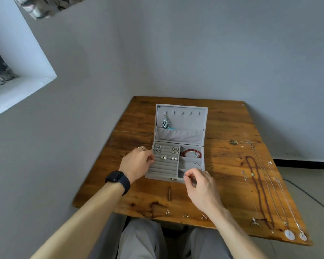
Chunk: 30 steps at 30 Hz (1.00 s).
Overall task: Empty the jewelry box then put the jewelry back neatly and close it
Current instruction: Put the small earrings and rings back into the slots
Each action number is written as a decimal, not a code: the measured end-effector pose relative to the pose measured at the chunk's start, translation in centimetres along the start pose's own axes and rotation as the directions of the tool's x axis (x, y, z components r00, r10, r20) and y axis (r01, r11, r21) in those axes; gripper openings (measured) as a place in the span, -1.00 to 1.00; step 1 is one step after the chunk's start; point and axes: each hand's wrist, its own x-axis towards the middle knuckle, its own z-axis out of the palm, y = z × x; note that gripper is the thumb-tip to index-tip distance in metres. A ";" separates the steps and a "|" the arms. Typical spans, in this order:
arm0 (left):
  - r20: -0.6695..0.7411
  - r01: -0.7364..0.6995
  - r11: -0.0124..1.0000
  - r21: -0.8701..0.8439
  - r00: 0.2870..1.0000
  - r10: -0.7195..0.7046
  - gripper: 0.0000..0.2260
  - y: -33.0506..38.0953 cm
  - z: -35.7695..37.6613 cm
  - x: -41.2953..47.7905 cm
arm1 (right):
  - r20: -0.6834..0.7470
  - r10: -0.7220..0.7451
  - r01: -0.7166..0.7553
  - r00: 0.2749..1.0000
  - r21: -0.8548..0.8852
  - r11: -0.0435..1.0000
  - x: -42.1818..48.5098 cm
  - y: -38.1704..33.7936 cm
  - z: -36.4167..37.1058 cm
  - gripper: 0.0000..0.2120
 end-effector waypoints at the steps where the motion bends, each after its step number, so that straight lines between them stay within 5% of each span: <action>1: 0.015 -0.016 0.999 0.033 1.000 0.015 -0.90 0.0 0.1 0.8 | -0.012 0.008 -0.008 1.000 -0.001 1.000 -0.1 0.2 0.2 -0.94; 9: 0.158 -0.052 0.976 0.210 0.987 0.018 -0.89 -0.2 0.6 4.0 | -0.041 0.027 -0.025 0.999 0.035 0.999 -0.3 1.2 0.6 -0.95; 17: 0.088 -0.130 0.885 0.447 0.991 0.101 -0.88 0.8 0.9 4.6 | -0.061 0.024 -0.022 0.998 0.020 1.000 -0.4 1.0 0.8 -0.95; 24: -0.017 -0.090 0.924 0.372 0.994 0.104 -0.86 0.2 2.1 3.8 | -0.028 0.032 -0.031 0.999 0.024 0.999 -0.2 0.8 0.5 -0.96; 30: -0.149 0.050 0.996 0.078 0.988 -0.038 -0.82 -0.7 3.6 1.6 | 0.061 0.025 -0.030 0.998 0.096 0.995 1.8 -0.6 -0.6 -0.92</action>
